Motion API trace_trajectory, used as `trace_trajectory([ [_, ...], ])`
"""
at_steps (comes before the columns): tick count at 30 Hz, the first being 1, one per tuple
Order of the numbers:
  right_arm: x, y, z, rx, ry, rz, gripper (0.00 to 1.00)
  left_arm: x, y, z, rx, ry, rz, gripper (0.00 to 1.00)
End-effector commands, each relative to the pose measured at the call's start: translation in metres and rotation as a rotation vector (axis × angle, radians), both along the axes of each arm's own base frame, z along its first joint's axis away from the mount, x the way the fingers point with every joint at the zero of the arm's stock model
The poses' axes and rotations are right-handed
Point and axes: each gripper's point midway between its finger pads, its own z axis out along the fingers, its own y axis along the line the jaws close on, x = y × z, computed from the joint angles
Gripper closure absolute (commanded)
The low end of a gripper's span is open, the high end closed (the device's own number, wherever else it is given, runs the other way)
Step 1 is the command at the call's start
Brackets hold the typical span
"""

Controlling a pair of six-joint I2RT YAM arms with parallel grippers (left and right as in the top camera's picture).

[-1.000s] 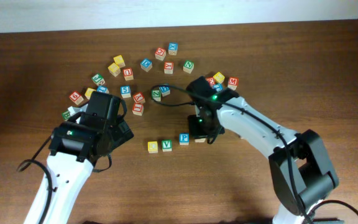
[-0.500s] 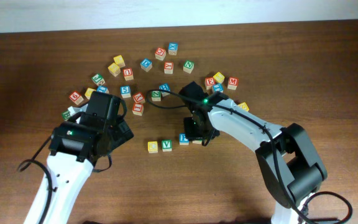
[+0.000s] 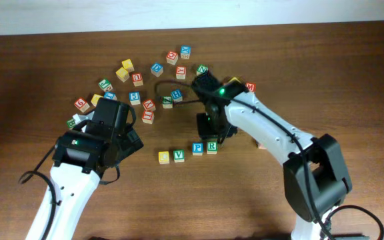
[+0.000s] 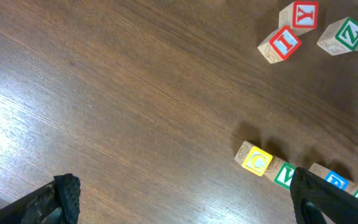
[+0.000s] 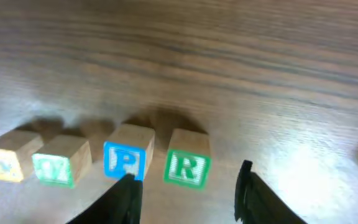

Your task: Spell out CVPR

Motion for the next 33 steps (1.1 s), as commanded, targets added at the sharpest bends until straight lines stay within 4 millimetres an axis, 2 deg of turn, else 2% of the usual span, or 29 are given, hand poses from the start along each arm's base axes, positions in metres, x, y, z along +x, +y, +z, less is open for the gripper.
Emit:
trace_trajectory([
  [1, 0.014, -0.011, 0.058, 0.036, -0.072, -0.024, 0.57, 0.000, 0.000, 0.000, 0.000, 0.004, -0.005, 0.01],
  [3, 0.014, -0.032, 0.084, 0.029, -0.074, -0.038, 0.54, 0.000, 0.000, 0.000, 0.000, 0.004, -0.005, 0.01],
  [4, 0.014, -0.045, 0.091, 0.018, -0.074, -0.042, 0.50, 0.000, 0.000, 0.000, 0.000, 0.004, -0.005, 0.01],
  [8, 0.006, -0.103, 0.089, -0.040, 0.023, -0.049, 0.02, 0.001, -0.001, 0.000, -0.012, 0.000, 0.000, 0.01],
  [11, 0.008, -0.124, 0.088, -0.050, 0.035, -0.089, 0.02, 0.006, -0.003, 0.001, -0.022, -0.023, -0.002, 0.01],
  [13, 0.010, -0.129, 0.086, -0.051, 0.036, -0.106, 0.02, 0.008, -0.014, 0.001, -0.080, -0.028, -0.014, 0.01],
  [15, 0.010, -0.131, 0.075, -0.052, 0.044, -0.110, 0.00, 0.010, -0.015, -0.007, -0.077, 0.005, -0.019, 0.01],
  [16, 0.009, -0.131, 0.069, -0.054, 0.052, -0.110, 0.06, 0.009, -0.015, -0.012, -0.071, 0.030, -0.019, 0.01],
  [18, 0.007, -0.131, 0.051, -0.056, 0.063, -0.108, 0.29, 0.002, -0.015, -0.033, -0.035, 0.136, -0.066, 0.30],
  [19, 0.005, -0.131, 0.035, -0.054, 0.070, -0.108, 0.41, 0.003, -0.016, -0.047, -0.019, 0.190, -0.106, 0.41],
  [21, 0.002, -0.131, 0.016, -0.050, 0.073, -0.108, 0.52, 0.003, -0.022, -0.078, -0.025, 0.304, -0.124, 0.43],
  [22, -0.001, -0.127, -0.002, -0.024, 0.079, -0.107, 0.61, 0.006, -0.022, -0.097, -0.012, 0.359, -0.129, 0.55],
  [23, -0.003, -0.124, -0.010, -0.006, 0.081, -0.106, 0.65, 0.009, -0.023, -0.111, -0.006, 0.393, -0.127, 0.73],
  [24, -0.005, -0.120, -0.018, 0.019, 0.082, -0.105, 0.74, 0.008, -0.025, -0.125, -0.007, 0.439, -0.126, 0.93],
  [26, -0.011, -0.112, -0.030, 0.074, 0.093, -0.103, 0.83, 0.000, -0.031, -0.146, -0.040, 0.526, -0.133, 0.96],
  [28, -0.014, -0.111, -0.042, 0.085, 0.092, -0.106, 0.85, -0.002, -0.048, -0.166, -0.120, 0.583, -0.243, 0.98],
  [31, -0.016, -0.107, -0.049, 0.103, 0.087, -0.108, 0.87, 0.005, -0.051, -0.176, -0.131, 0.573, -0.266, 0.99],
  [33, -0.016, -0.098, -0.051, 0.113, 0.079, -0.111, 0.96, 0.013, -0.058, -0.178, -0.159, 0.534, -0.274, 1.00],
])
